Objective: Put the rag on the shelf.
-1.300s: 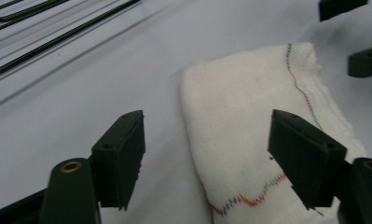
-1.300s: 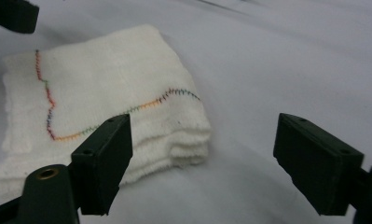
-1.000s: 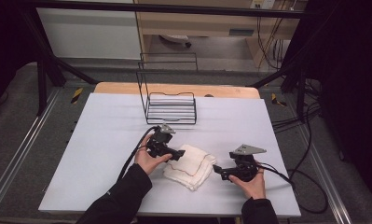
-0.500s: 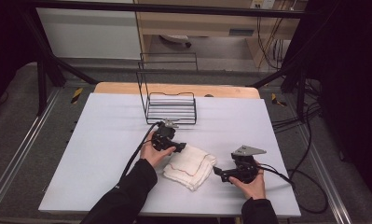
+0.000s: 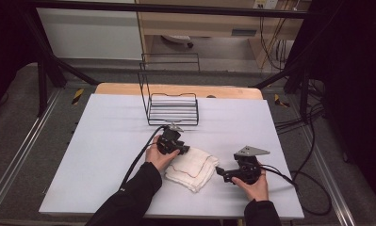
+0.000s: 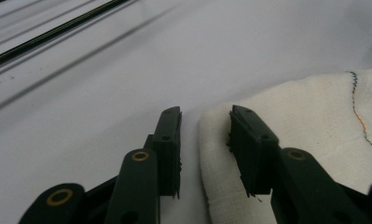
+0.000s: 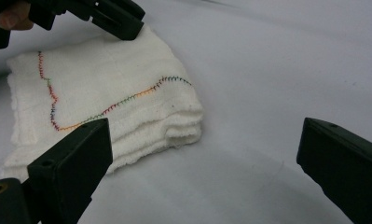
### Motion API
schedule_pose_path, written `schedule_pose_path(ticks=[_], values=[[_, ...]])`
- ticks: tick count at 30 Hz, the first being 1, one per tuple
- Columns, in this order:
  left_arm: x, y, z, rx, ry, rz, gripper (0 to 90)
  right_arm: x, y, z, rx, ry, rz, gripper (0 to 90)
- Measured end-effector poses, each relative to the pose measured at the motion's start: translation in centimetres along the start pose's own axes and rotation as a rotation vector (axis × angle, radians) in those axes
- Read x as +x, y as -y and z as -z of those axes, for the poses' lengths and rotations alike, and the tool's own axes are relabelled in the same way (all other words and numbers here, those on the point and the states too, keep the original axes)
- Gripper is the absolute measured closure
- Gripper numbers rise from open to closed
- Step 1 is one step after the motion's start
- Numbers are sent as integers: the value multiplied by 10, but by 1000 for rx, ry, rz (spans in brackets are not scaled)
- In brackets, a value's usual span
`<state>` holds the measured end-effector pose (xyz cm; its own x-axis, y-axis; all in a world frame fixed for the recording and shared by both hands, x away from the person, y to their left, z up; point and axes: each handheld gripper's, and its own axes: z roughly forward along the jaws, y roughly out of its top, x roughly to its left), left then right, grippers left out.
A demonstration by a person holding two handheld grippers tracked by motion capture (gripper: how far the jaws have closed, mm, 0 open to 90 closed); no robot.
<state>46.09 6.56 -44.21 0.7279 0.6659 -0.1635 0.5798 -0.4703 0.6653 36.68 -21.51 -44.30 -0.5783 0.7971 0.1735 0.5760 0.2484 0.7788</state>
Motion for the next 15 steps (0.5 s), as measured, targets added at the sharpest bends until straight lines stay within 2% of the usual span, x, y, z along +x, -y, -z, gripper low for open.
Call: schedule_pose_path(ticks=[5,8,12,15], values=[[-4,0,-1,2,3,-4,729,-1,-2,0,-24,12,-19,68],[-7,0,-2,6,-9,-21,756,-2,-3,-2,-33,33,-35,81],[-8,0,-2,13,-6,-27,785,-3,-7,-6,-41,54,-77,106],[-9,0,-2,10,-8,-42,801,-3,-11,-12,-37,77,-104,163]])
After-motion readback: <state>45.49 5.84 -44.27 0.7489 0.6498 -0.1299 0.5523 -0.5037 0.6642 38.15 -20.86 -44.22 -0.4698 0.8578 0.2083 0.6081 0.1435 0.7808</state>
